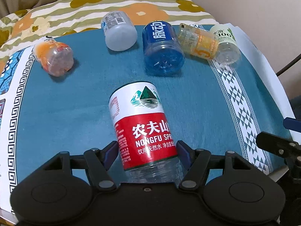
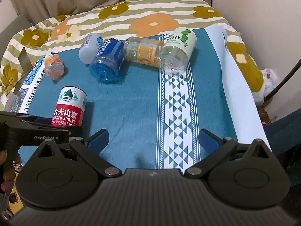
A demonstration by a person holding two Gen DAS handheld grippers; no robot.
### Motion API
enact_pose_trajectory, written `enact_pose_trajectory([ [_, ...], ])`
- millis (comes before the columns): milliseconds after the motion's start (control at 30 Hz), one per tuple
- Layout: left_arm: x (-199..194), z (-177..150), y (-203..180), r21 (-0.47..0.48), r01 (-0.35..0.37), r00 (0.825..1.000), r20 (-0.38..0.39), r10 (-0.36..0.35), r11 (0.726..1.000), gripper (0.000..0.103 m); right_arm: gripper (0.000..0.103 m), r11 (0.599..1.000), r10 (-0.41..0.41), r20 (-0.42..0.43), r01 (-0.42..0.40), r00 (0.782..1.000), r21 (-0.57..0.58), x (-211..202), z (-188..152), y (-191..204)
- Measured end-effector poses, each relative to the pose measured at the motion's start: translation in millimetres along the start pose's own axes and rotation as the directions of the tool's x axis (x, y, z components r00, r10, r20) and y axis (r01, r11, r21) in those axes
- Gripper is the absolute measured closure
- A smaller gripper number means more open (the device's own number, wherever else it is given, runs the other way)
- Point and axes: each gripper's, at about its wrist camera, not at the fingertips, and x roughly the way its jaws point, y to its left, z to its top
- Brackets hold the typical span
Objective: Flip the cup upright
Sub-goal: 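Close the right gripper around the red-labelled bottle's label, then lift the red-labelled bottle with the right gripper and rotate it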
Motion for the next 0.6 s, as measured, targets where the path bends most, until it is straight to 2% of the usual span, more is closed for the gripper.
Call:
enact_pose_trajectory([
  [133,1.0,0.2,-1.2,-0.002,-0.008,1.000,0.001,0.008,1.000,0.027,0.000,1.000,-0.003,-0.001,0.003,1.000,0.003,-1.6,-2.3,-3.5],
  [200,1.4,0.1,-2.0,-0.002,-0.018,1.000,0.004,0.018,1.000,0.014,0.000,1.000,-0.005,0.000,0.005,1.000,0.003,-2.8,-3.7,-4.9],
  [267,-0.4,-0.6,-3.2,0.000,-0.023,1.000,0.014,0.023,1.000,0.009,0.000,1.000,-0.006,0.006,0.006,1.000,0.004,-5.5,-5.0,-6.2],
  [533,-12.3,-5.0,-8.7,-0.006,-0.038,0.998,0.056,0.039,0.999,0.008,0.000,1.000,-0.009,0.035,0.009,0.999,0.010,-17.1,-8.8,-12.3],
  [600,-20.9,-6.9,-10.7,-0.007,-0.044,0.996,0.083,0.045,0.999,0.005,0.000,1.000,-0.009,0.043,0.009,0.999,0.007,-21.5,-9.1,-12.7],
])
